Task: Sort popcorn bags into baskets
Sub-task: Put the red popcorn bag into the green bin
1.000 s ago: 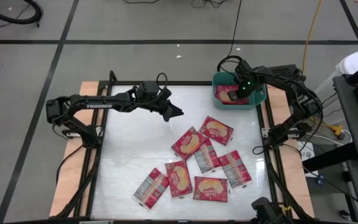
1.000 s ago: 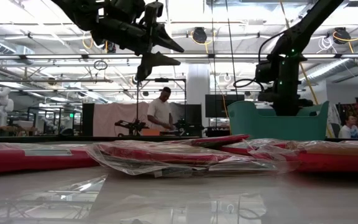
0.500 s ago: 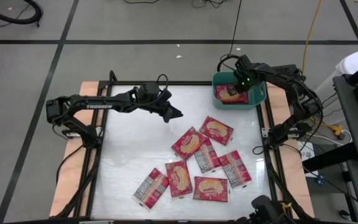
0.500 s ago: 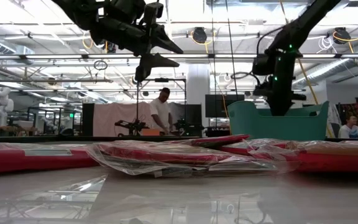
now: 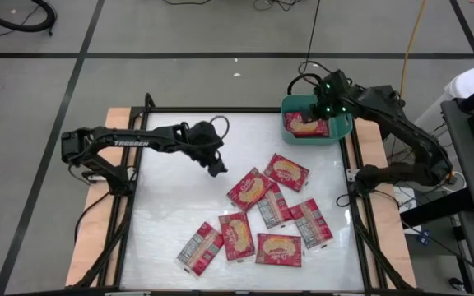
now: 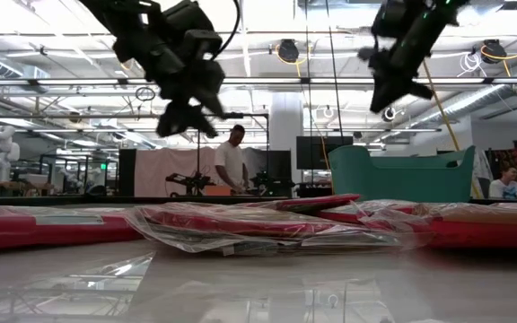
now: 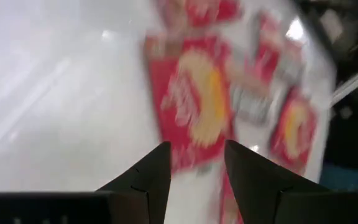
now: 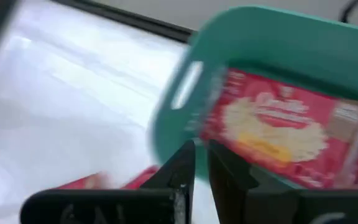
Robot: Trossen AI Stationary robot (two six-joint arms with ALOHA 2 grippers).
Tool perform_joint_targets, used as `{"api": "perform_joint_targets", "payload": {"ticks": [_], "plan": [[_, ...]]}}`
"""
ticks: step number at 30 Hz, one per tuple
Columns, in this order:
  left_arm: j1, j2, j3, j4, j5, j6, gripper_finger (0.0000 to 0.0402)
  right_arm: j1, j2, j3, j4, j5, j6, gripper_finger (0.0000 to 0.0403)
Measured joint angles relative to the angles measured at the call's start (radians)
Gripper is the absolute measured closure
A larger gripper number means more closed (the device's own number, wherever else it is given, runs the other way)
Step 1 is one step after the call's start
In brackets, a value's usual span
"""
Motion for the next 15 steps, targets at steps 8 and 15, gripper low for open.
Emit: {"api": "perform_joint_targets", "payload": {"ticks": [8, 15], "plan": [[-0.114, 0.0, 0.0, -0.159, -0.097, 0.091, 0.02, 0.168, -0.093, 0.0, 0.0, 0.0, 0.004, 0.0369], [-0.206, 0.008, -0.004, -0.121, -0.251, 0.232, 0.0121, 0.255, -0.104, 0.0, 0.0, -0.001, 0.002, 0.0369]]}}
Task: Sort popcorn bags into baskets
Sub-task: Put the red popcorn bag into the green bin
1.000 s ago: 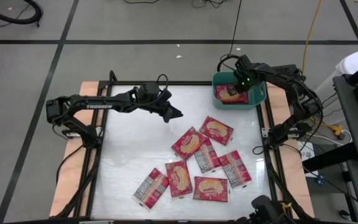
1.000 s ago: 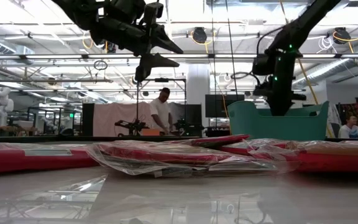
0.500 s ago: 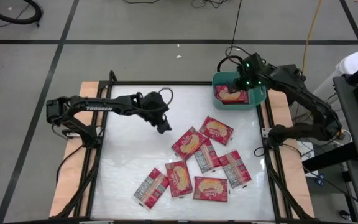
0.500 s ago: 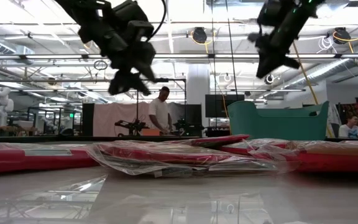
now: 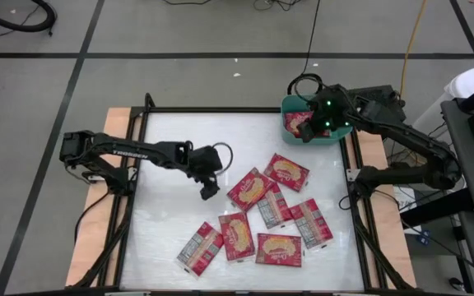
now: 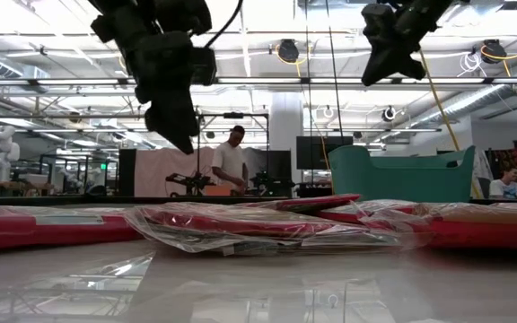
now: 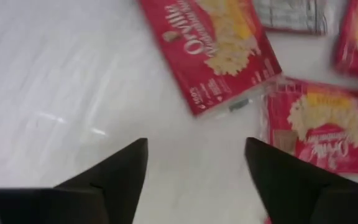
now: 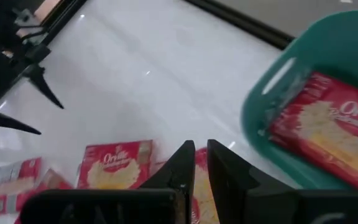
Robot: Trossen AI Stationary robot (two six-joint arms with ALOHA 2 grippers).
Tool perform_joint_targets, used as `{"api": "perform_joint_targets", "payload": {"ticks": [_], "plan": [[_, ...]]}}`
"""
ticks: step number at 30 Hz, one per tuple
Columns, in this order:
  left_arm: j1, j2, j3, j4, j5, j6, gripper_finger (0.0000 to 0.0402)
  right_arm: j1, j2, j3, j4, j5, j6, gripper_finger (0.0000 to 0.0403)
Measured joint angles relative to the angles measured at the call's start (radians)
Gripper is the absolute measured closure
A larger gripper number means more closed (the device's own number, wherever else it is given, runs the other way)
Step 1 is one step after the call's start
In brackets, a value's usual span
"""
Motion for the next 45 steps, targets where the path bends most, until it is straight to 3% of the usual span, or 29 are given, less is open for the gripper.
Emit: {"api": "perform_joint_targets", "payload": {"ticks": [4, 7, 11, 27, 32, 39, 45], "plan": [[-0.054, 0.01, -0.039, 0.091, -0.021, 0.045, 0.0093, 0.05, 0.0, 0.0, -0.002, -0.031, 0.006, 0.0369], [-0.085, 0.029, -0.053, 0.171, -0.049, 0.067, 0.0094, 0.092, 0.0, 0.0, -0.014, -0.051, 0.021, 0.0369], [-0.111, 0.073, -0.08, 0.296, -0.065, 0.081, 0.0114, 0.141, -0.001, 0.0, -0.033, -0.052, 0.006, 0.0369], [-0.12, 0.31, -0.094, 0.467, -0.113, 0.08, 0.0179, 0.208, -0.032, -0.001, -0.067, -0.049, -0.005, 0.0369], [-0.117, 0.314, -0.095, 0.5, -0.116, 0.133, 0.0238, 0.208, -0.035, -0.001, -0.089, -0.05, -0.022, 0.0369], [-0.089, 0.319, -0.097, 0.547, -0.104, 0.212, 0.0387, 0.208, -0.035, -0.001, -0.068, -0.05, -0.021, 0.0369], [-0.052, 0.276, -0.098, 0.543, -0.113, 0.282, 0.0397, 0.208, -0.008, -0.021, 0.021, -0.051, 0.044, 0.0369]]}}
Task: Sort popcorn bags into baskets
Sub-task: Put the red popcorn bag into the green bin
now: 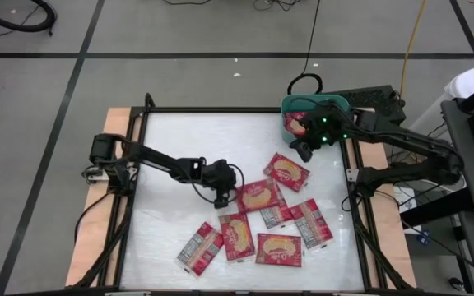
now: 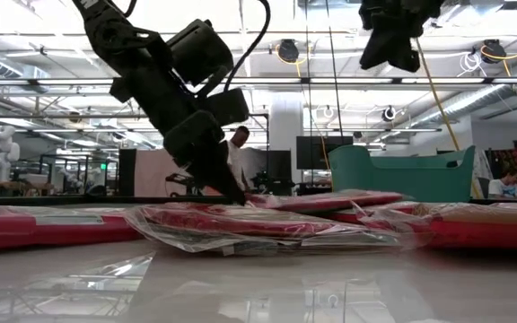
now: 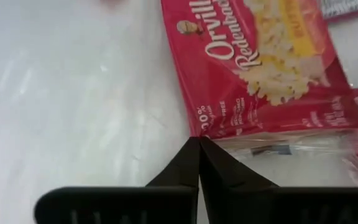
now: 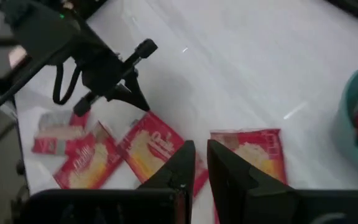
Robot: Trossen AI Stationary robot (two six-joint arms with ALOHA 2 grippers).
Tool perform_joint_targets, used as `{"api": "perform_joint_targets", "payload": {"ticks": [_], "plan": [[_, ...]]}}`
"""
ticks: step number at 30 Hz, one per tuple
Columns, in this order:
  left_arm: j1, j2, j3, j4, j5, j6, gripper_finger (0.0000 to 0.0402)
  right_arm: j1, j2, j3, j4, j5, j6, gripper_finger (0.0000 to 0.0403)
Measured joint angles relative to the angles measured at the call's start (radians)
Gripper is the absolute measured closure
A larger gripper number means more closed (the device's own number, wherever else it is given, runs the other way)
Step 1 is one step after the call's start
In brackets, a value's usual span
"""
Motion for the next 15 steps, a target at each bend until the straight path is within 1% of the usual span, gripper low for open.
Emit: {"api": "perform_joint_targets", "payload": {"ticks": [2, 4, 9, 13, 15], "plan": [[0.01, -0.019, 0.0, 0.001, -0.001, 0.013, 0.0397, 0.0, 0.015, -0.029, 0.041, -0.004, 0.062, 0.0368], [0.016, -0.028, 0.002, 0.006, -0.001, 0.029, 0.0397, 0.0, 0.037, -0.066, 0.076, -0.041, 0.119, 0.0361], [0.024, -0.032, 0.002, -0.005, 0.001, 0.047, 0.0397, 0.0, 0.114, -0.193, 0.163, -0.143, 0.284, 0.0317], [0.024, -0.032, 0.002, -0.007, 0.012, 0.059, 0.0399, 0.001, 0.172, -0.325, 0.347, -0.276, 0.373, 0.0272], [0.024, -0.032, 0.002, -0.003, 0.012, 0.063, 0.0398, 0.013, 0.197, -0.382, 0.46, -0.311, 0.413, 0.0251]]}}
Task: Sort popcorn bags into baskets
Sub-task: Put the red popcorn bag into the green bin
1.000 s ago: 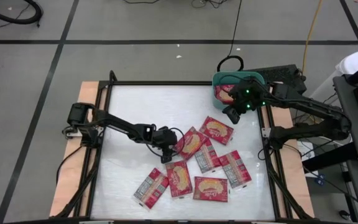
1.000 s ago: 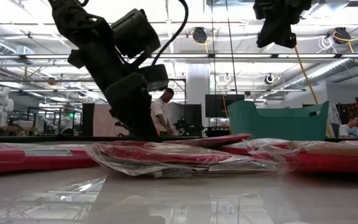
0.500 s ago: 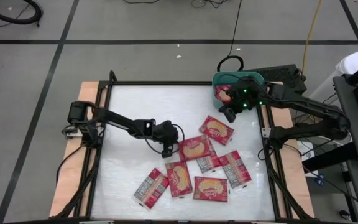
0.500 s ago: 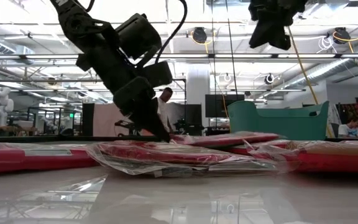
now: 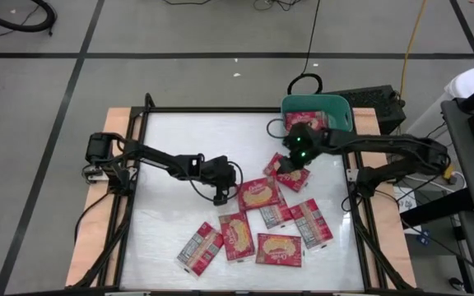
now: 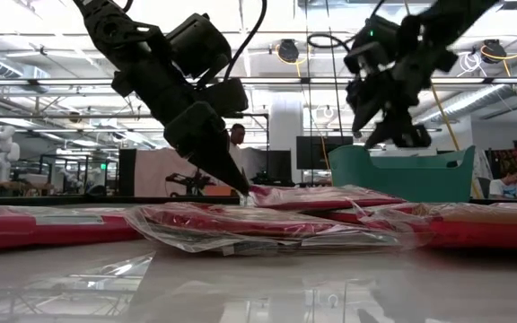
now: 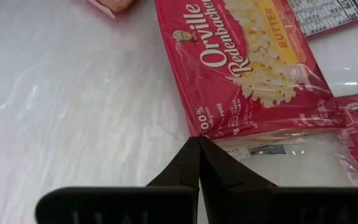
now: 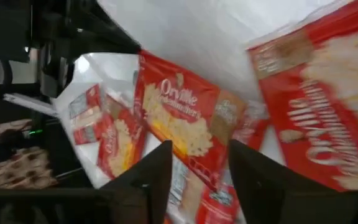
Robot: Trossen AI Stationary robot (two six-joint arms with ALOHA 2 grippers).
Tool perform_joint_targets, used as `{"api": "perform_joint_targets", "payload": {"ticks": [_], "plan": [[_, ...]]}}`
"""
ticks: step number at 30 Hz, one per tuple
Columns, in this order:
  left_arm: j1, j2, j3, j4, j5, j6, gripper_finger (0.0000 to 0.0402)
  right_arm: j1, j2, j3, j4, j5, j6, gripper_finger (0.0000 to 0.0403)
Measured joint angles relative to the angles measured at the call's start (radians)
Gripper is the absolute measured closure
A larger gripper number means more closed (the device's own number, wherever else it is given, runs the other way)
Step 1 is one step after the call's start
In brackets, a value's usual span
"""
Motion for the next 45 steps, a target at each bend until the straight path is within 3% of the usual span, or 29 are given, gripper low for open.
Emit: {"api": "perform_joint_targets", "payload": {"ticks": [3, 12, 20, 24, 29, 37, 45], "plan": [[0.0, -0.001, 0.0, 0.004, 0.002, 0.013, 0.0399, 0.022, 0.03, -0.053, 0.091, 0.001, 0.03, 0.0224], [0.001, -0.002, 0.0, 0.015, 0.01, 0.013, 0.0399, 0.079, 0.121, -0.067, 0.138, 0.13, -0.004, 0.0186], [0.008, -0.002, 0.0, 0.016, 0.011, 0.018, 0.0398, 0.079, 0.23, -0.067, 0.257, 0.13, -0.033, 0.0183], [0.009, -0.002, 0.0, 0.017, 0.011, 0.021, 0.0399, 0.084, 0.256, -0.068, 0.342, 0.048, -0.076, 0.0187], [0.012, -0.002, 0.0, 0.018, 0.011, 0.024, 0.0398, 0.109, 0.257, -0.068, 0.411, -0.004, -0.096, 0.0233], [0.045, -0.002, 0.001, 0.031, 0.009, 0.006, 0.039, 0.127, 0.257, -0.068, 0.433, -0.033, -0.114, 0.0386], [0.119, -0.114, 0.002, -0.063, 0.003, -0.101, 0.0377, 0.116, 0.21, -0.068, 0.434, -0.058, -0.049, 0.0396]]}}
